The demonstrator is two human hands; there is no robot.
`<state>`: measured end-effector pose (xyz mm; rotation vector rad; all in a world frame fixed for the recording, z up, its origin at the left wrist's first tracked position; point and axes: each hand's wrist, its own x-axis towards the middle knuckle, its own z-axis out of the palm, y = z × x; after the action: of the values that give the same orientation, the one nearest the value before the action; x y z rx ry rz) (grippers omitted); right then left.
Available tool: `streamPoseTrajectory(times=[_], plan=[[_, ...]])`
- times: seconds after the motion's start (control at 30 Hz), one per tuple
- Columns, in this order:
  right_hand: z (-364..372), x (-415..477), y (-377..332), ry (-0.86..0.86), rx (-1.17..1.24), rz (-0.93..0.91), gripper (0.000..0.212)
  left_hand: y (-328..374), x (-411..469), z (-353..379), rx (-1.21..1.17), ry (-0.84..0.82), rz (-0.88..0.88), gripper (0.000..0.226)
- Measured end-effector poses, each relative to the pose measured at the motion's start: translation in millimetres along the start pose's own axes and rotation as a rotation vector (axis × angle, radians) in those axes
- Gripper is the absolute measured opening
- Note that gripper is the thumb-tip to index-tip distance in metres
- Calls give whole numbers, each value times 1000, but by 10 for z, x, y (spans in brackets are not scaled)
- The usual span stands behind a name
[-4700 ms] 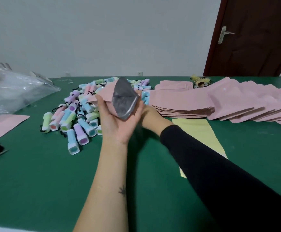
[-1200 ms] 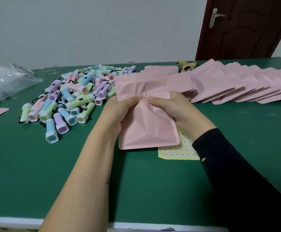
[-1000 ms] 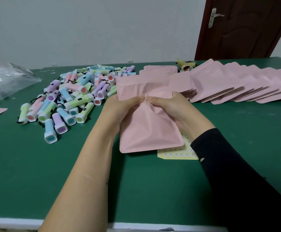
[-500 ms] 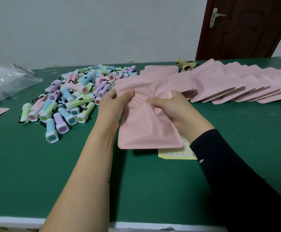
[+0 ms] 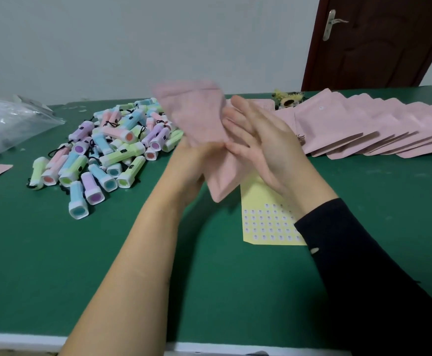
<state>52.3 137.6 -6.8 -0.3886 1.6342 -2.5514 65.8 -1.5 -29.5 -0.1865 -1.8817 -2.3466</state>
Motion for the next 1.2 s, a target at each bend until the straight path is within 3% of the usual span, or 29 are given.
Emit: streamPoseTrajectory(times=[0.07, 0.13, 0.2, 0.3, 0.4, 0.5, 0.6, 0.8, 1.2], plan=[[-50, 21, 17, 165, -247, -98, 33, 34, 8, -105, -185, 36, -123, 37], [-166, 48, 35, 216, -427, -96, 46, 54, 4, -172, -280, -4, -209, 34], [-247, 35, 49, 152, -404, 59, 51, 58, -10, -188, -311, -82, -252, 35], [-309, 29, 105, 92, -423, 126, 27, 51, -33, -187, -251, -167, -302, 40], [-363, 49, 128, 35, -451, 151, 12, 38, -10, -225, -178, -124, -326, 38], [-372, 43, 150, -27, -474, 217, 12, 11, 23, -259, -143, -17, -337, 25], [-323, 18, 204, 27, -484, 217, 28, -26, 34, -257, -66, -12, -363, 27], [-281, 5, 197, 80, -433, 216, 17, -52, 54, -208, 17, 62, -355, 19], [-238, 1, 161, 158, -380, 253, 30, -42, 82, -196, 52, 50, -387, 17]])
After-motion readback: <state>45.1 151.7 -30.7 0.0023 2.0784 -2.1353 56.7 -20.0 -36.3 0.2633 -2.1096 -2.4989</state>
